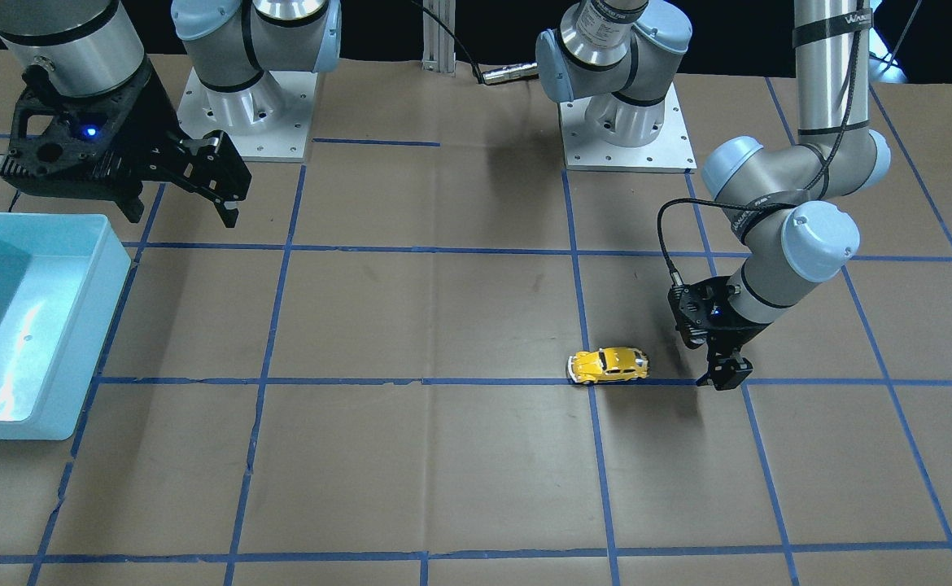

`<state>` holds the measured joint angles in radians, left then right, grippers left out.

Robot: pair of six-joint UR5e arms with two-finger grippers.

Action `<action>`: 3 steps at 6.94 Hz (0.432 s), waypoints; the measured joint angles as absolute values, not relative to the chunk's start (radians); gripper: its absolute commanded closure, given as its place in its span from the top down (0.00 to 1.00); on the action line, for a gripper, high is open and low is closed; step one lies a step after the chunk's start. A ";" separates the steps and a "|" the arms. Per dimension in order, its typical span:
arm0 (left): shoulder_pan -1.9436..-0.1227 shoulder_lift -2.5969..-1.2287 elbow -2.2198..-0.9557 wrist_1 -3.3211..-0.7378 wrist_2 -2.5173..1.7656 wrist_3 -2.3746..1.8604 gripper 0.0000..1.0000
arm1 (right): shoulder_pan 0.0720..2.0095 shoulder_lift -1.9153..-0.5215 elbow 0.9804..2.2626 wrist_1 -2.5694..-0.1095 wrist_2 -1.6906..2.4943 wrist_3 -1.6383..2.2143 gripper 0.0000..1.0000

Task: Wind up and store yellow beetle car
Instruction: 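Open the left gripper and lift away, releasing the car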

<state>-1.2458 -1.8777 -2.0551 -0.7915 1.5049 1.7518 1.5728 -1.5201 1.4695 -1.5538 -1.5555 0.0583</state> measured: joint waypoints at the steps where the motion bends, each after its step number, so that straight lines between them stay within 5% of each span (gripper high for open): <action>1: -1.248 -1.875 -2.051 -0.791 1.506 1.746 1.00 | 1.573 -1.520 1.469 -1.554 -1.555 0.058 1.00; 3: -1.258 -1.853 -2.022 -0.792 1.512 1.658 1.00 | 1.572 -1.520 1.469 -1.554 -1.555 0.058 1.00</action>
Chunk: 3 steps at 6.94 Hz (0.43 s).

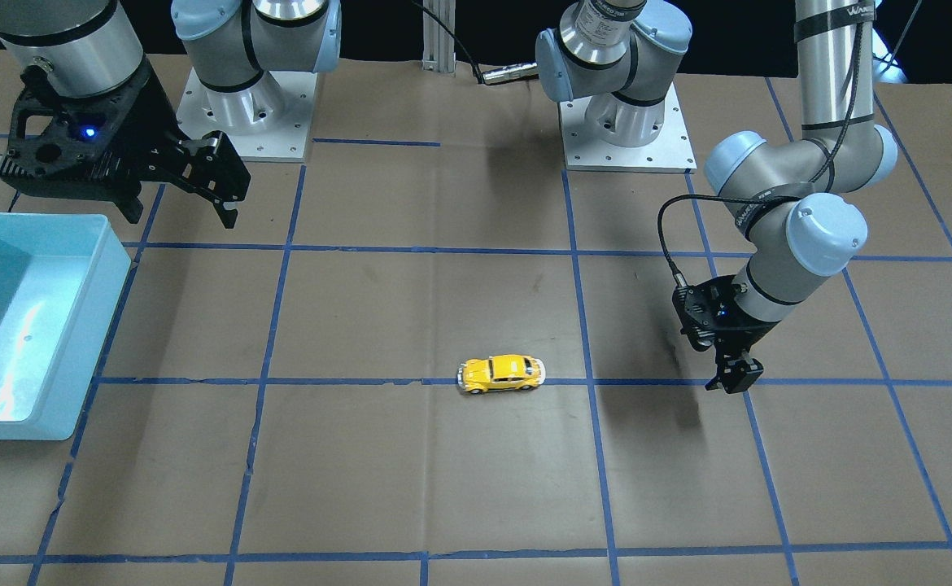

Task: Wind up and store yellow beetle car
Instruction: 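Open the left gripper and lift away, releasing the car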

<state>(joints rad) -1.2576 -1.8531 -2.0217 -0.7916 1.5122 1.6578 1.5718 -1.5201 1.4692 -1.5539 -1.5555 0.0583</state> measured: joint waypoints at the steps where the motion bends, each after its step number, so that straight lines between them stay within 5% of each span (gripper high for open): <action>1: -1.267 -1.840 -1.990 -0.798 1.515 1.550 1.00 | 1.571 -1.520 1.469 -1.554 -1.555 0.058 1.00; 3: -1.329 -1.817 -1.902 -0.873 1.526 1.363 1.00 | 1.572 -1.520 1.469 -1.554 -1.555 0.058 1.00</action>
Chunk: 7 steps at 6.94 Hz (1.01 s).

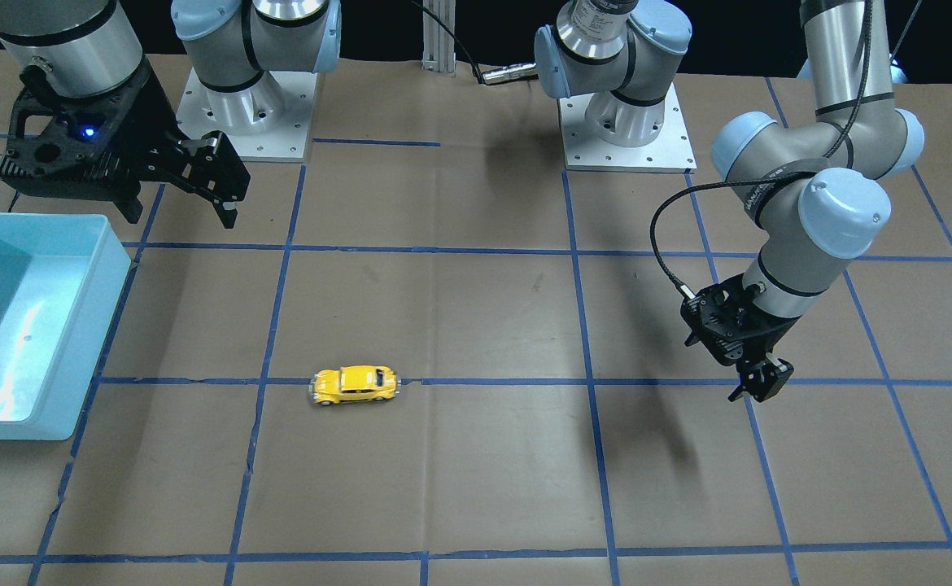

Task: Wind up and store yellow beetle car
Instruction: 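Open the left gripper and lift away, releasing the car, then raise the left gripper while the car rolls toward the blue box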

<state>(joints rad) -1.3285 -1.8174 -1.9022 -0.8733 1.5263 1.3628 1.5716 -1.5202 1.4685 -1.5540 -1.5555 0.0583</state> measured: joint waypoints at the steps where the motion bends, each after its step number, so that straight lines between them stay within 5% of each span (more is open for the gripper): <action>1: -1.374 -1.804 -1.837 -0.957 1.538 1.254 1.00 | 1.571 -1.520 1.469 -1.554 -1.555 0.058 1.00; 5: -1.488 -1.783 -1.514 -1.413 1.551 0.736 1.00 | 1.568 -1.520 1.469 -1.553 -1.555 0.057 1.00; 7: -1.524 -1.696 -1.454 -1.590 1.574 0.424 1.00 | 1.569 -1.520 1.469 -1.552 -1.555 0.056 1.00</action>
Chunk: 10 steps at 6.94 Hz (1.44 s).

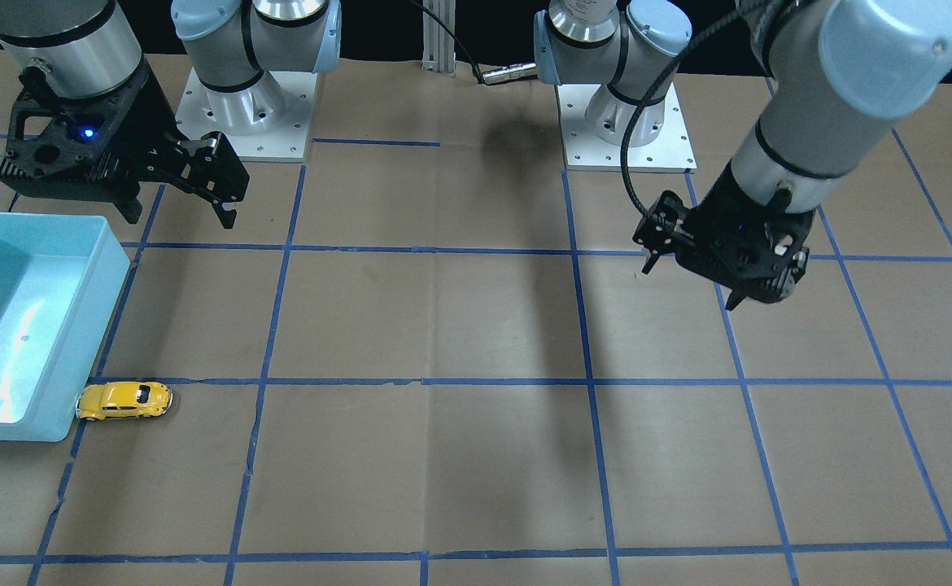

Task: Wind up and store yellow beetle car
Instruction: 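Raise the left gripper while the car rolls toward the blue box, then lower the right gripper onto the car beside the blue box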

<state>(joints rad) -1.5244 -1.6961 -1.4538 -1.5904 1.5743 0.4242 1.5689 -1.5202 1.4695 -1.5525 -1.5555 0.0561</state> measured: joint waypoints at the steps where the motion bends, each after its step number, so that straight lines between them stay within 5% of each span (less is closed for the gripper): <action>1: -1.542 -1.634 -1.450 -1.668 1.612 0.254 1.00 | 1.566 -1.520 1.470 -1.552 -1.555 0.050 1.00; 7: -1.552 -1.528 -1.462 -1.743 1.592 -0.050 1.00 | 1.417 -1.502 1.479 -1.555 -1.518 -0.201 1.00; 10: -1.549 -1.562 -1.403 -1.762 1.585 -0.024 1.00 | 1.370 -1.473 1.632 -1.660 -1.574 -0.522 1.00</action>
